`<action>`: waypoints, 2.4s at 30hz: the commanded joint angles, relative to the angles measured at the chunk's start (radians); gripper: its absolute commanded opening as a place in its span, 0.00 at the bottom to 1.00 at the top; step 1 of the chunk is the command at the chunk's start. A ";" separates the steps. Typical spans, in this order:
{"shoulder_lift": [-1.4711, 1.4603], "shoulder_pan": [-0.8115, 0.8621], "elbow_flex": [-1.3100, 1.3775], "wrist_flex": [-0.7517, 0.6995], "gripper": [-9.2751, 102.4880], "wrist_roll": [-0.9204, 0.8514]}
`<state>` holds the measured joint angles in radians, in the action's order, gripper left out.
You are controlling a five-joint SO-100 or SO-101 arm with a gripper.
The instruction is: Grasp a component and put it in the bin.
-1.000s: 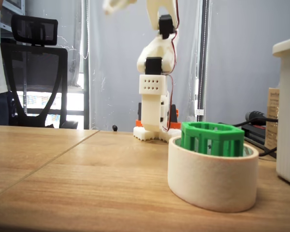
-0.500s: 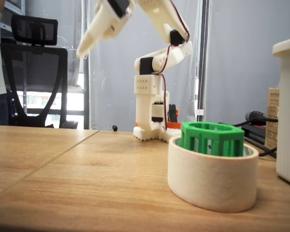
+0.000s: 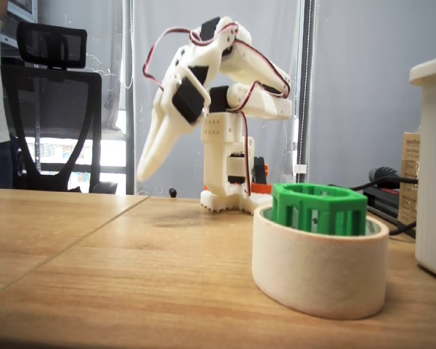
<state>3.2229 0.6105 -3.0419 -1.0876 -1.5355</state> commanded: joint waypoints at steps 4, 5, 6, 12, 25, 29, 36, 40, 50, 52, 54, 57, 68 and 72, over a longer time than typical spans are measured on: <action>0.034 0.005 -0.038 -0.005 0.08 -0.005; 0.037 0.005 -0.048 -0.005 0.08 -0.005; 0.038 0.005 -0.057 -0.005 0.08 -0.005; 0.044 0.005 -0.087 -0.011 0.09 -0.023; 0.048 0.006 -0.097 -0.368 0.08 -0.135; 0.074 0.006 -0.098 -0.383 0.08 -0.135; 0.144 0.000 -0.100 -0.396 0.08 -0.135; 0.144 0.003 -0.100 -0.396 0.08 -0.135; 0.149 0.002 -0.207 -0.382 0.08 -0.135; 0.149 0.000 -0.199 -0.382 0.08 -0.135; 0.149 0.000 -0.199 -0.382 0.08 -0.135; 0.149 -0.011 -0.199 -0.382 0.08 -0.135; 0.147 -0.011 -0.199 -0.382 0.08 -0.135; 0.147 -0.009 -0.199 -0.382 0.08 -0.135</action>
<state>3.3671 0.6090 -3.2275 -1.4389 -1.6720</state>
